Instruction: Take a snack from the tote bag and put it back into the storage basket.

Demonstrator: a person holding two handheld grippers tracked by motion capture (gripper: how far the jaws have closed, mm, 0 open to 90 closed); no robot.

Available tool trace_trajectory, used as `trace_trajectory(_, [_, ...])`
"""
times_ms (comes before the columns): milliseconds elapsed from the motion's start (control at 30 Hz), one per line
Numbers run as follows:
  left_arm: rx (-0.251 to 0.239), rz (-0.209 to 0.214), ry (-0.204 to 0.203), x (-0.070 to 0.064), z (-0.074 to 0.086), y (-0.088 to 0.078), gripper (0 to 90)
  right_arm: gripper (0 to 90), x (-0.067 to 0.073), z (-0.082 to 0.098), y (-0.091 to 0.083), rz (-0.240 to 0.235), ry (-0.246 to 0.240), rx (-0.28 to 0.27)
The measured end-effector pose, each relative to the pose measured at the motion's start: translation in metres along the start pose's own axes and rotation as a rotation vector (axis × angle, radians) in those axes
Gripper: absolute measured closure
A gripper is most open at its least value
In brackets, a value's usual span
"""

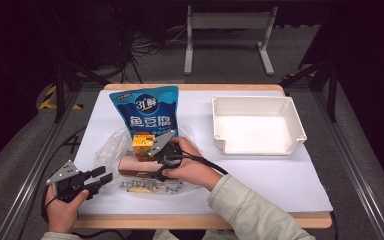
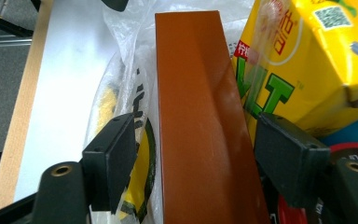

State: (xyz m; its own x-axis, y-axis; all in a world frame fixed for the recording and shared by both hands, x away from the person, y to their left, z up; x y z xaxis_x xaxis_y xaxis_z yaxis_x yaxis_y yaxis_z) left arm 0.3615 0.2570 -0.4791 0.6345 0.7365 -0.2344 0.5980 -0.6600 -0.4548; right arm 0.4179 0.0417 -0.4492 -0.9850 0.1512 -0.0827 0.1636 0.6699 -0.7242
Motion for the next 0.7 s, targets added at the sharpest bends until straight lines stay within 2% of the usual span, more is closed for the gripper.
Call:
trace_trajectory(133, [0.006,0.011,0.007,-0.001,0.000,0.001,53.7,29.6,0.001,0.000,0.002,0.000,0.008,0.002])
trace_trajectory(333, [0.007,0.011,0.003,-0.002,0.001,0.001,53.4,30.1,0.001,0.001,0.006,0.011,-0.008,0.018])
trace_trajectory(533, [0.005,0.010,-0.001,-0.002,0.001,0.000,53.4,35.8,0.000,0.002,0.008,0.018,-0.006,0.040])
trace_trajectory(700, [0.008,0.012,0.003,-0.002,0.001,0.001,53.2,36.3,0.000,0.002,0.011,0.031,-0.032,0.057])
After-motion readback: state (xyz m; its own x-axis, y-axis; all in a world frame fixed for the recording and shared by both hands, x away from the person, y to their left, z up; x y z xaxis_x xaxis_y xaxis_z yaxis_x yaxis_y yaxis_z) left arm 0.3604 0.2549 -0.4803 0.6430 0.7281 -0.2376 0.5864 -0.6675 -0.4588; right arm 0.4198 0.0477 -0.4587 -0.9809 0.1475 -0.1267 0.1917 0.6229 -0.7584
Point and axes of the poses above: each handheld gripper's, and its own axes: y roughly forward along the jaws, z roughly out of its underside, x roughly to its left, the point moved 7 cm from there along y, roughly forward along the jaws, and after that the axes turned 1 degree about -y, right-handed, at the moved point
